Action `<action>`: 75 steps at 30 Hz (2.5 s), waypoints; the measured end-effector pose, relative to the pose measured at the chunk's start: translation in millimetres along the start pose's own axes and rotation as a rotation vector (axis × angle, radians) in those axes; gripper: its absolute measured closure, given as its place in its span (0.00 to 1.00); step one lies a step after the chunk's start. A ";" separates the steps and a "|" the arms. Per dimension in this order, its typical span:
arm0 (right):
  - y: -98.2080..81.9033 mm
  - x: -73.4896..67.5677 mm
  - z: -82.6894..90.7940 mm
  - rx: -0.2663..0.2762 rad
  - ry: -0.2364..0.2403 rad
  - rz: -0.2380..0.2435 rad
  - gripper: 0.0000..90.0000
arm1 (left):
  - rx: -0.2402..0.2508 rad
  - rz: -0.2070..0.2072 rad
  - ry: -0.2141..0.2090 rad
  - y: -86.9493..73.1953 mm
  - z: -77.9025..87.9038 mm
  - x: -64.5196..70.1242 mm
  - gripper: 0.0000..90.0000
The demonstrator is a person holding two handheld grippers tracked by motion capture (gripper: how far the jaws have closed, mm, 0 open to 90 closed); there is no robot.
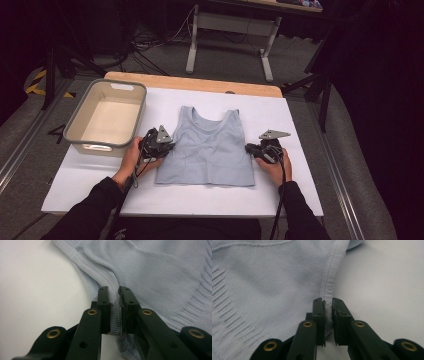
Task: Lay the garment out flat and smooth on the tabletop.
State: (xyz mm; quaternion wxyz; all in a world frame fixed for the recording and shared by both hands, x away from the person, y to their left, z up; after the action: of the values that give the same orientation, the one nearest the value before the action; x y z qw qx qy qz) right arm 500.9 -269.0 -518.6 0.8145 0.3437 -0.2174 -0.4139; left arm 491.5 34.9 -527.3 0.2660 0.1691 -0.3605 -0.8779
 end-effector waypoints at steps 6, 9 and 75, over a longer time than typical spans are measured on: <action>13.0 -0.9 21.7 0.074 -0.045 -0.002 0.96 | 0.076 -0.016 0.046 14.3 24.5 -0.7 0.91; 18.7 -2.9 30.7 0.098 -0.054 -0.006 0.96 | 0.108 -0.020 0.051 19.7 36.6 1.7 0.90; 31.0 -18.7 66.8 0.390 -0.285 0.129 0.23 | 0.345 -0.082 0.071 9.5 77.5 32.2 0.17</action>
State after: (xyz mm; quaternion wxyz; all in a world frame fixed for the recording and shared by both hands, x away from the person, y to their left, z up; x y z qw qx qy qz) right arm 464.0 -266.0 -452.3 0.7185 0.4180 -0.4271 -0.3557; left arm 431.1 52.3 -471.0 0.2096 0.2578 -0.4890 -0.8065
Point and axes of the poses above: each handheld gripper's, and its own axes: z roughly backward along the jaws, y roughly out of its top, x roughly to its right, the point moved 10 cm from there along -z, roughly forward along the jaws, and after that the axes turned 5 degrees about -y, right-handed, at the moved point
